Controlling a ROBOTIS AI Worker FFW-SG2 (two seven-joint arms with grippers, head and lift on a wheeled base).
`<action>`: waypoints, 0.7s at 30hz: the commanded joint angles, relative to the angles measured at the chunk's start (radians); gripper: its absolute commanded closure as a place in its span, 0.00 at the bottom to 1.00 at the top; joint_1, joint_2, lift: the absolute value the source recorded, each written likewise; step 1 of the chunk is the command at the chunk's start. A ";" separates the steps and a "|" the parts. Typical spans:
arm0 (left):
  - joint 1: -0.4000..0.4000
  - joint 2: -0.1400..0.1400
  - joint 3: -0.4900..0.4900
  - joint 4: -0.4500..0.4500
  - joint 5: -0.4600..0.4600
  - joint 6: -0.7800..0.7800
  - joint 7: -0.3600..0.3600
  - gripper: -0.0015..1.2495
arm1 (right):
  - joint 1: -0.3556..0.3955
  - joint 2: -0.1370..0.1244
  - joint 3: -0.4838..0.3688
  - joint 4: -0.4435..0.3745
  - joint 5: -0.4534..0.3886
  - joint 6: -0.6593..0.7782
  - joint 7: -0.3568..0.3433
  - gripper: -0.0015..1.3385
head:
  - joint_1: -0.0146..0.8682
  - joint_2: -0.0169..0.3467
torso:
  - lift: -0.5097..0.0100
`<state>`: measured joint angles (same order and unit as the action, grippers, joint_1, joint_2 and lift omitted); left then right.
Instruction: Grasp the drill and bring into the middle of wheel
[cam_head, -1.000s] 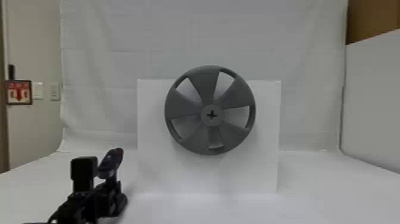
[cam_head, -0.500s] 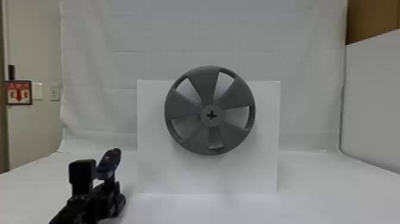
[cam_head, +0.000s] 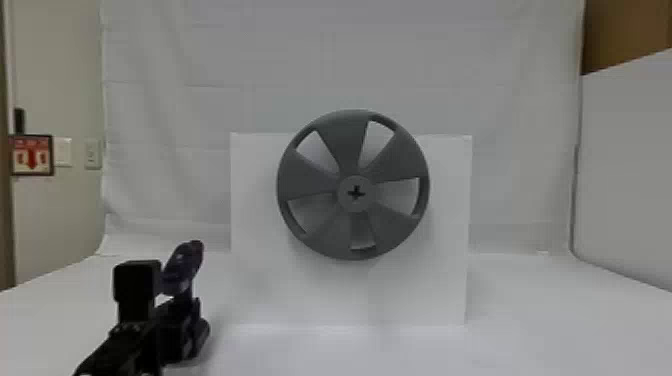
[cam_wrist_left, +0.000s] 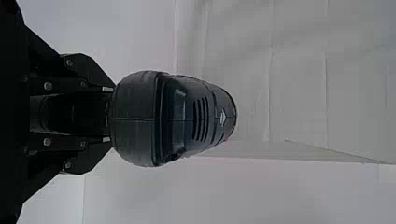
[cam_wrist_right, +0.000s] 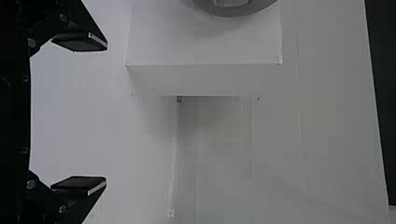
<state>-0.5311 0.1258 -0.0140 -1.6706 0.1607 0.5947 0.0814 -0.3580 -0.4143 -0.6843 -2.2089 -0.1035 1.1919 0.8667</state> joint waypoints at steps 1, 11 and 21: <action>0.022 0.006 -0.007 -0.095 0.005 0.030 0.000 0.98 | -0.001 0.000 -0.003 0.000 -0.001 0.000 0.000 0.20 | 0.08 0.13 | 0.21; 0.086 0.038 -0.034 -0.322 0.030 0.100 0.000 0.98 | -0.007 0.002 -0.011 0.000 -0.001 0.000 0.000 0.20 | 0.08 0.13 | 0.21; 0.144 0.072 -0.098 -0.514 0.085 0.185 0.049 0.98 | -0.021 0.000 -0.027 0.000 0.002 0.000 0.000 0.20 | 0.08 0.13 | 0.21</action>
<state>-0.4065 0.1860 -0.0883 -2.1149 0.2143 0.7425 0.1250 -0.3723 -0.4127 -0.7075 -2.2089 -0.1031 1.1919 0.8667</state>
